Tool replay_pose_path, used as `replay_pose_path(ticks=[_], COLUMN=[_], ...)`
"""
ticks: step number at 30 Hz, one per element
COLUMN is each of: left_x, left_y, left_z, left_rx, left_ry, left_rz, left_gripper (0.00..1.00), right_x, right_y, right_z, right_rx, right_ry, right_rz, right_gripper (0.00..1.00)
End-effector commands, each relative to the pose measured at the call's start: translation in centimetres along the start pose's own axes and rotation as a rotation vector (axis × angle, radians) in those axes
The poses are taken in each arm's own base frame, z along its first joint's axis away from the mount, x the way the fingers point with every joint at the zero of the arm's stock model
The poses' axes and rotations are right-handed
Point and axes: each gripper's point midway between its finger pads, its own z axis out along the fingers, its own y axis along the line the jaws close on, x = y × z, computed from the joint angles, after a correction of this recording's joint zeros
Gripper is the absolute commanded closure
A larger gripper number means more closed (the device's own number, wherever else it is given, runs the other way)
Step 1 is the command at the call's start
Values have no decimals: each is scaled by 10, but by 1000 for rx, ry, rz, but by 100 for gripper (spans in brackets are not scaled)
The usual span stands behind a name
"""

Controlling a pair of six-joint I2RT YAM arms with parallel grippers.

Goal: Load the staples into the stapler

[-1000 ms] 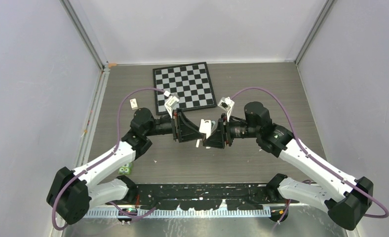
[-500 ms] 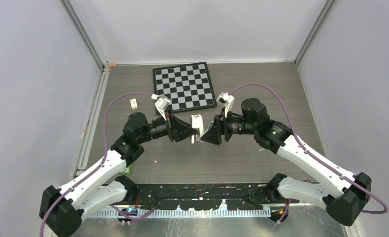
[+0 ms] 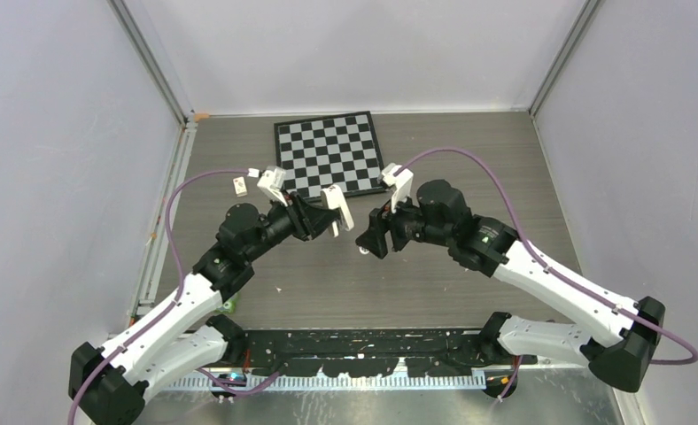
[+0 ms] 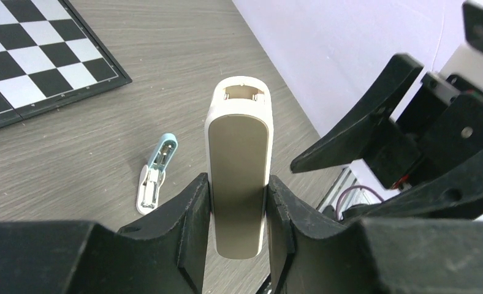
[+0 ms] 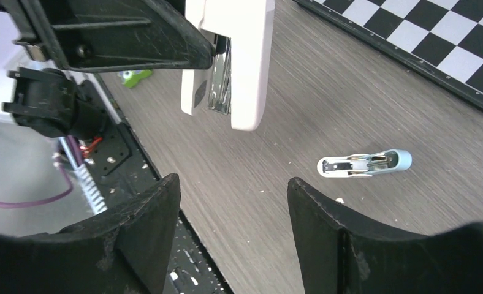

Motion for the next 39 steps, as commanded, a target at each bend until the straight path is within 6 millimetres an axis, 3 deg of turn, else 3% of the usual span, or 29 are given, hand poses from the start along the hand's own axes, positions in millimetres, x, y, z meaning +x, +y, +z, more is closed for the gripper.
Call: replay_pose_path(ticks=[1,12,19,26,30,39], left_x=[-44,-41,-39,-38,-36,-16], left_y=[-24,-31,-31,-32,-35,-25], left_z=[-5,-7,-7,-3,-1,-10], left_rx=[48,72,60,50,56,15], left_ry=[-155,-130,-112,-75,-52,19], left_rz=[-30,-104,-131,-139,-145,-141], left_gripper=[100,100,100,100,100,100], right_x=[-20,-39,-28,-7,-7,-23], right_y=[-6,-12,-17,-23,-23,-36], right_z=[13,36,47,54,60,43], right_rx=[105,189,195,204,195,274], right_ry=[-74,-186,-159,-84,-98,-263], right_rz=[-113,-205,-228,-234,-225,-209], right_gripper=[31,35,41,41,42,55])
